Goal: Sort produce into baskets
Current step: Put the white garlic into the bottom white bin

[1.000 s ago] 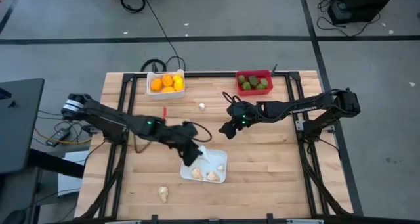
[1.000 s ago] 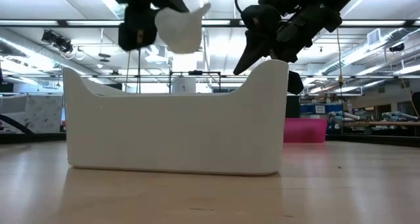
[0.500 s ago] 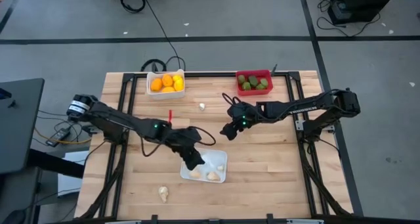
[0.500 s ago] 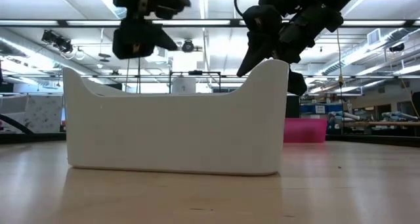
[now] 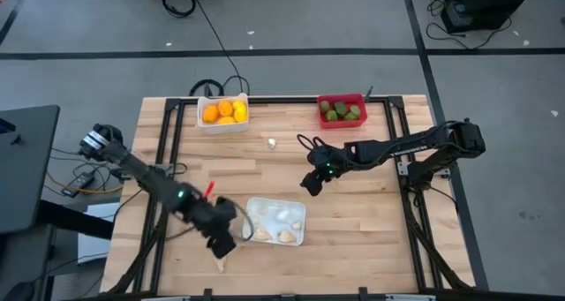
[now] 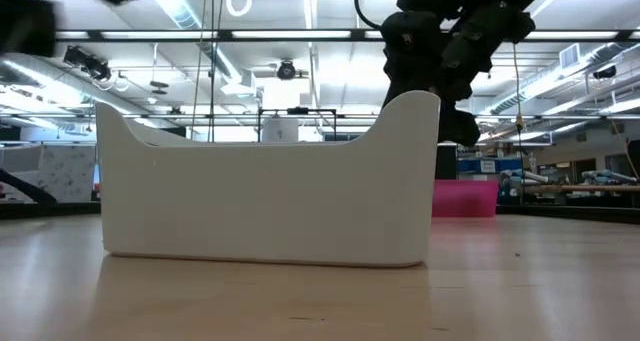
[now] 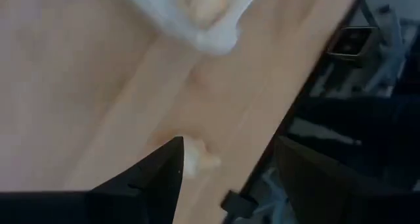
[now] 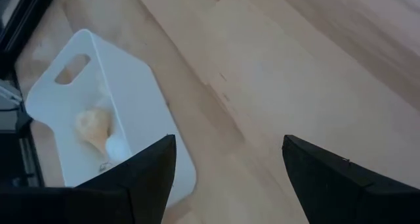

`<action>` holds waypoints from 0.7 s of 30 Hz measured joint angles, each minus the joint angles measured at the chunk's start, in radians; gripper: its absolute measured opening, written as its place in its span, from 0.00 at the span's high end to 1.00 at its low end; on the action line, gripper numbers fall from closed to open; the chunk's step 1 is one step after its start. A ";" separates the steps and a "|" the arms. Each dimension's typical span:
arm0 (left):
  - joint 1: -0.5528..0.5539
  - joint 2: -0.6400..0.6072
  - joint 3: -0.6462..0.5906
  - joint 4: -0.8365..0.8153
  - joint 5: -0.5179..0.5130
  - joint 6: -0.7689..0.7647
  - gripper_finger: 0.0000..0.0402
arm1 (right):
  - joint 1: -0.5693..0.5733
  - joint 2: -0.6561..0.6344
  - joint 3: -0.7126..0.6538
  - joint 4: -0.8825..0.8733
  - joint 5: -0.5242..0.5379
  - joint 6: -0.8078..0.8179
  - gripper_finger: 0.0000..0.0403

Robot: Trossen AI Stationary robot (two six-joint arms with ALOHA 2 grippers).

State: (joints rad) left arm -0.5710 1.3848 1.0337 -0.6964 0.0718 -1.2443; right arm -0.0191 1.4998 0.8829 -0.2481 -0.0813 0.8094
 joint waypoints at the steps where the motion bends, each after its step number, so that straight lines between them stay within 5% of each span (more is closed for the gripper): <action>1: -0.030 0.011 -0.005 0.001 -0.022 -0.083 0.40 | 0.000 0.000 0.000 0.000 0.010 -0.001 0.29; 8: -0.165 0.105 -0.058 0.074 -0.058 -0.469 0.40 | 0.002 0.000 0.000 0.003 0.053 -0.018 0.29; 21: -0.176 0.300 -0.060 0.166 -0.028 -0.547 0.40 | -0.045 0.000 0.000 0.008 0.010 -0.080 0.29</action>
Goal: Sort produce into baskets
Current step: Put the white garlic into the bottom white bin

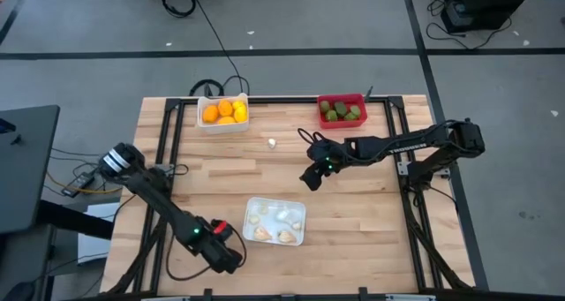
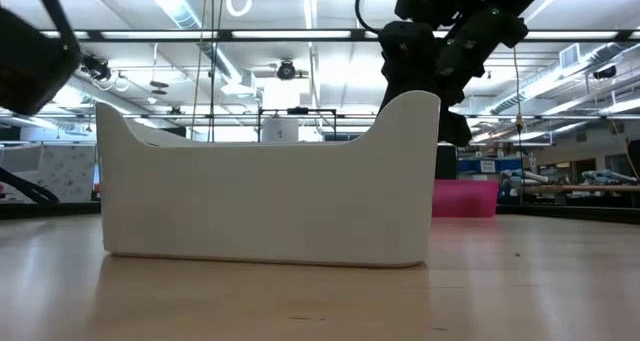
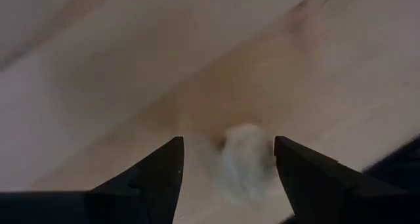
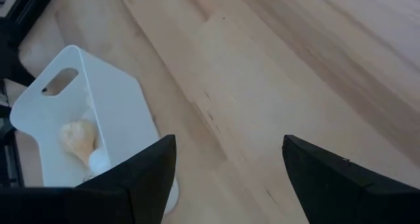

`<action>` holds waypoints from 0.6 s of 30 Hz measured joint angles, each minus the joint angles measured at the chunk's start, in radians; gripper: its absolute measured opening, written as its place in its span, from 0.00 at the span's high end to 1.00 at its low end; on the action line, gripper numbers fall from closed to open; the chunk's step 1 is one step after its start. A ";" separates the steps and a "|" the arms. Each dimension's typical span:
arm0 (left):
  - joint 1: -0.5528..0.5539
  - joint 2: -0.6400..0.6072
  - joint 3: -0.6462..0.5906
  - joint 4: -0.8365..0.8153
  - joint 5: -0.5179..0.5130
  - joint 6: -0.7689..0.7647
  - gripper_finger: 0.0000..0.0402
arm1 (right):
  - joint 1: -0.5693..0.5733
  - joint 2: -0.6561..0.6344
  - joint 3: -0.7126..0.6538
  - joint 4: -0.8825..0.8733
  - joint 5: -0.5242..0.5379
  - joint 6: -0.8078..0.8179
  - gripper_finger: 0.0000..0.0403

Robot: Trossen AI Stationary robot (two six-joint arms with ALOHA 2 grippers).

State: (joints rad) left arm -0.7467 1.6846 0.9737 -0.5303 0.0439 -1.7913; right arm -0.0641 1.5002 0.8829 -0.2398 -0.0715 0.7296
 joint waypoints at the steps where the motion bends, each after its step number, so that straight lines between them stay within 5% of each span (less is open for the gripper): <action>1: 0.000 0.014 0.000 0.007 0.007 0.000 0.40 | 0.000 0.000 0.000 0.000 -0.003 0.000 0.29; 6: -0.002 0.053 0.002 0.020 0.032 0.007 0.48 | 0.001 0.000 0.000 -0.001 -0.011 -0.005 0.29; 15: 0.008 -0.036 0.000 0.014 -0.059 0.061 0.91 | 0.007 0.000 0.000 -0.002 -0.023 -0.026 0.29; 18: 0.012 -0.082 0.000 0.003 -0.083 0.061 0.98 | 0.007 0.000 0.000 -0.002 -0.012 -0.026 0.29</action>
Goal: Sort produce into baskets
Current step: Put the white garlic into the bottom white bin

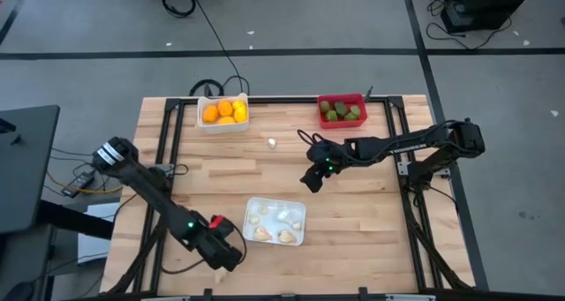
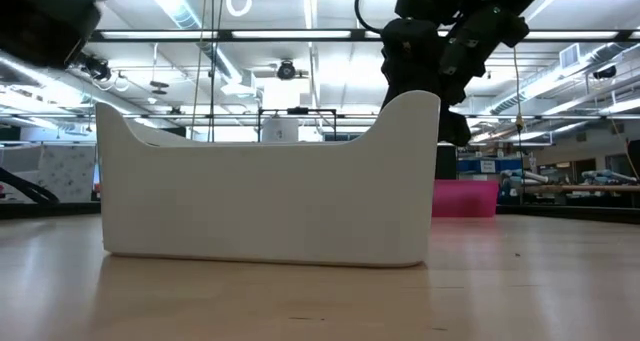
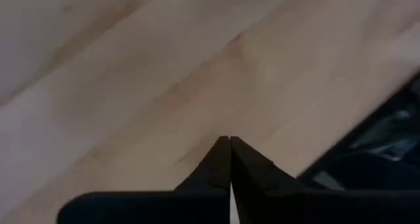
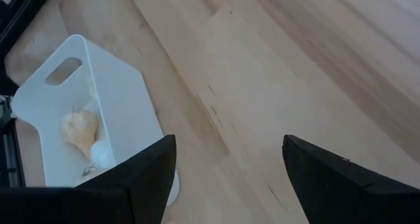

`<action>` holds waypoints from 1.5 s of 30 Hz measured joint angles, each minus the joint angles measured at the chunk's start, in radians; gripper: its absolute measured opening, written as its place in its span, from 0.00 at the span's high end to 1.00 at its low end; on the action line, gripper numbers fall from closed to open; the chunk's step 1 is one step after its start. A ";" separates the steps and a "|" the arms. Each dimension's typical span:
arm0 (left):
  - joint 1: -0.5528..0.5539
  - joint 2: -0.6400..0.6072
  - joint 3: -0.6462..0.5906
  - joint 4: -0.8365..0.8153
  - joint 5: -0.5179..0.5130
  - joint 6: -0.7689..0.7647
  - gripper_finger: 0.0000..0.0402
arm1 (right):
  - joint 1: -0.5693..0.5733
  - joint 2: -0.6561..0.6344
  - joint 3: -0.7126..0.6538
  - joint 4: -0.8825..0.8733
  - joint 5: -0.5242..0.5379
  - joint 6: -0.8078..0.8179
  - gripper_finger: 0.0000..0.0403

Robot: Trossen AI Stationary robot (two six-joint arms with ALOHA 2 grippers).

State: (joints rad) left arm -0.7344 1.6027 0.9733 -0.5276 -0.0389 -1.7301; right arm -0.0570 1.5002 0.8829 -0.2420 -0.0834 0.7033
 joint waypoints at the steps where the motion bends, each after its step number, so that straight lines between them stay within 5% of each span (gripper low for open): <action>1: 0.001 -0.017 0.000 -0.003 -0.009 0.001 0.97 | 0.000 0.000 0.000 0.000 0.001 0.000 0.29; 8: -0.078 -0.073 0.001 0.119 -0.079 -0.130 0.74 | 0.004 0.000 0.000 -0.012 -0.040 -0.006 0.29; 15: -0.142 0.014 0.001 0.097 -0.052 -0.273 0.39 | 0.043 0.000 0.000 -0.067 0.012 -0.023 0.29; 19: -0.140 0.060 0.000 0.096 -0.043 -0.290 0.31 | 0.058 0.000 0.000 -0.068 0.012 -0.047 0.29; 26: -0.130 0.147 0.002 0.164 0.042 -0.295 0.36 | 0.058 0.000 0.000 -0.071 0.012 -0.050 0.29; 34: -0.127 0.146 0.000 0.148 0.030 -0.292 0.69 | 0.071 0.000 0.000 -0.090 -0.008 -0.045 0.29; 38: -0.114 0.081 -0.001 0.144 -0.033 -0.258 0.81 | 0.075 0.000 0.000 -0.090 -0.007 -0.039 0.29; 45: -0.076 -0.124 0.001 0.095 -0.352 -0.102 0.74 | 0.076 0.000 0.000 -0.088 -0.001 -0.022 0.29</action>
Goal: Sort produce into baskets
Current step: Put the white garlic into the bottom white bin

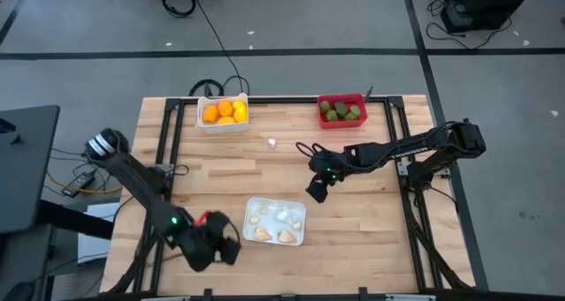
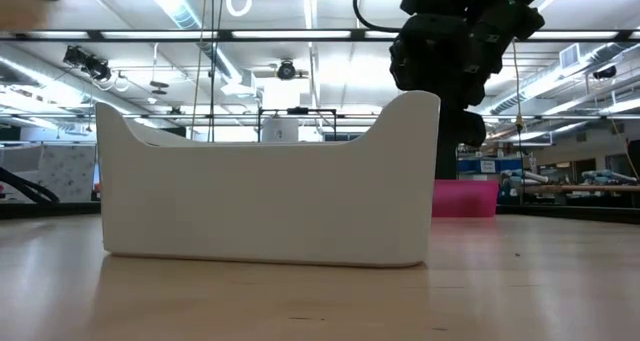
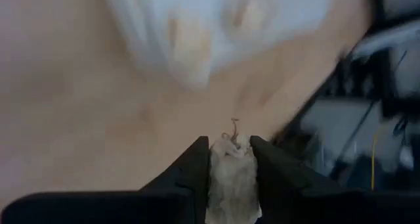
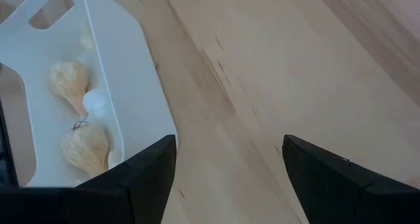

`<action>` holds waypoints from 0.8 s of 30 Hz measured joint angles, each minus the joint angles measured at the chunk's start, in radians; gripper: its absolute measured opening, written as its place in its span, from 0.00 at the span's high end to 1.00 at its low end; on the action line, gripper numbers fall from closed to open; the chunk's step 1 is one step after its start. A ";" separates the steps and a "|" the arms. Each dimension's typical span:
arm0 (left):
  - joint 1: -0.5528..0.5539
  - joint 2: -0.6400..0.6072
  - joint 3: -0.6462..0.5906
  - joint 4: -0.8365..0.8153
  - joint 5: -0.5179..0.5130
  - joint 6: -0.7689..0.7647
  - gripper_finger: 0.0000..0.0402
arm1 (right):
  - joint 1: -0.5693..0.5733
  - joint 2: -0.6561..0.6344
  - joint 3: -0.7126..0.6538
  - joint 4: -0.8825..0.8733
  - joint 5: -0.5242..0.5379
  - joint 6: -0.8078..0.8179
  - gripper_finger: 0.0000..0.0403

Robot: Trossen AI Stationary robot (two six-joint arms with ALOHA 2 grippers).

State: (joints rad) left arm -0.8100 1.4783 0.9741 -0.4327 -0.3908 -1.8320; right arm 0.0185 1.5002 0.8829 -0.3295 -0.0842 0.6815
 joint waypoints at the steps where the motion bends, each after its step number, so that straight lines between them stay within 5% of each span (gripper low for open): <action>1: 0.011 -0.026 0.000 -0.023 -0.055 0.029 0.74 | 0.000 0.000 0.000 0.001 0.006 0.000 0.29; 4: 0.057 -0.082 0.000 -0.062 -0.141 0.140 0.74 | 0.000 0.000 0.000 0.018 0.012 0.008 0.29; 14: 0.261 -0.095 0.000 0.101 -0.148 0.541 0.70 | 0.000 0.000 0.000 0.216 -0.015 0.031 0.29; 24: 0.326 -0.095 0.000 0.107 -0.147 0.738 0.47 | -0.010 0.000 0.000 0.252 -0.085 0.021 0.29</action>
State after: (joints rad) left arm -0.4840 1.3838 0.9737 -0.3252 -0.5376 -1.0944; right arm 0.0090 1.5002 0.8829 -0.0774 -0.1696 0.7029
